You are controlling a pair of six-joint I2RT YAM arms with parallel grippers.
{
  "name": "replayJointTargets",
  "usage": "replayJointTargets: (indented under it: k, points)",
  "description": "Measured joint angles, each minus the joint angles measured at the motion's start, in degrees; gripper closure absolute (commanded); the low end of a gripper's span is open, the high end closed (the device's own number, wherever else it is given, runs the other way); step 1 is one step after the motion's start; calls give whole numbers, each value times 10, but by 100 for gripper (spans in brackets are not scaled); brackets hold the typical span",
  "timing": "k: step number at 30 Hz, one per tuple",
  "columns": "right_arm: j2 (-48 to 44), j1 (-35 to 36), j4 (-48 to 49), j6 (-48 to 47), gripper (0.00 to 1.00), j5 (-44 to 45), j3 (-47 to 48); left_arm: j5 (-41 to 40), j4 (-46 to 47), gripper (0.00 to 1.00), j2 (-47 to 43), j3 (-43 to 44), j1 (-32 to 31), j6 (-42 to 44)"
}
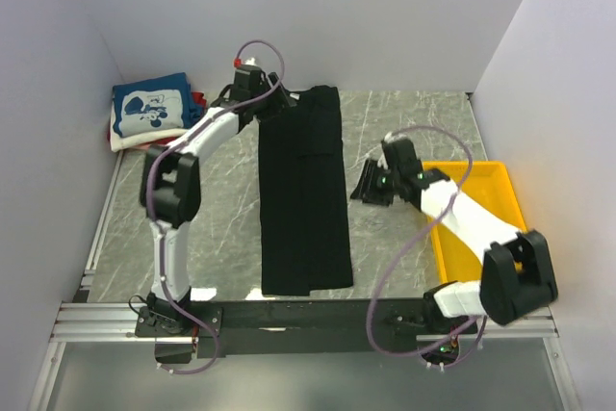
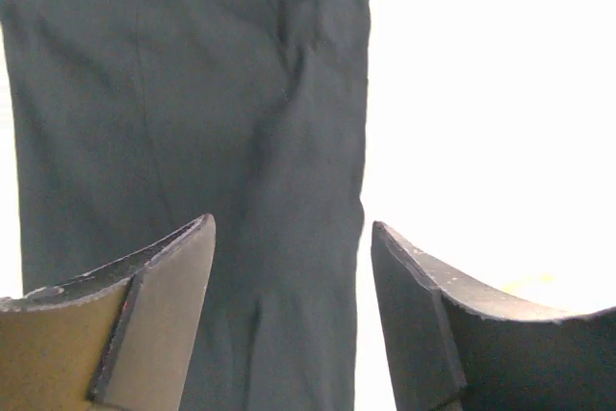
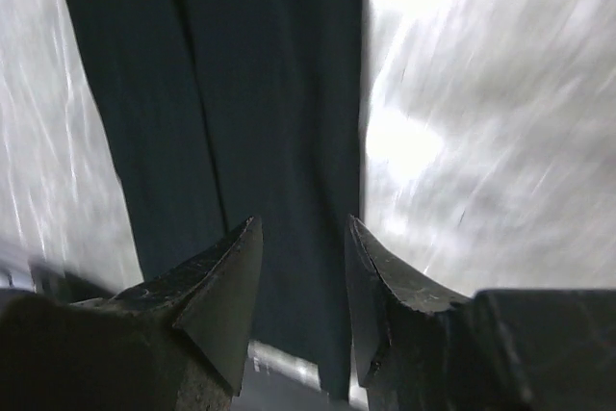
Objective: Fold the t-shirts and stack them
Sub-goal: Fold the tshirt
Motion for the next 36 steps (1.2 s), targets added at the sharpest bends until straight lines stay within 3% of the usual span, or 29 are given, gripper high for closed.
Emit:
replayJointTargets:
  k: [3,8,16,23,36]
  points:
    - [-57,35,2,18,53,-17,-71,-15,2,40,-109,-97,-11,-2]
    - [-131,68,-3,45,54,-33,-155,-40,9,44,-313,-318,-43,-18]
    - [-183,130,-7,70,55,-53,-222,-75,-49,53,-485,-553,-109,-47]
    - [-184,181,-5,85,56,-61,-265,-73,-147,55,-570,-614,-151,-62]
    - [-156,194,15,91,59,-72,-282,-29,-180,56,-633,-737,-258,-130]
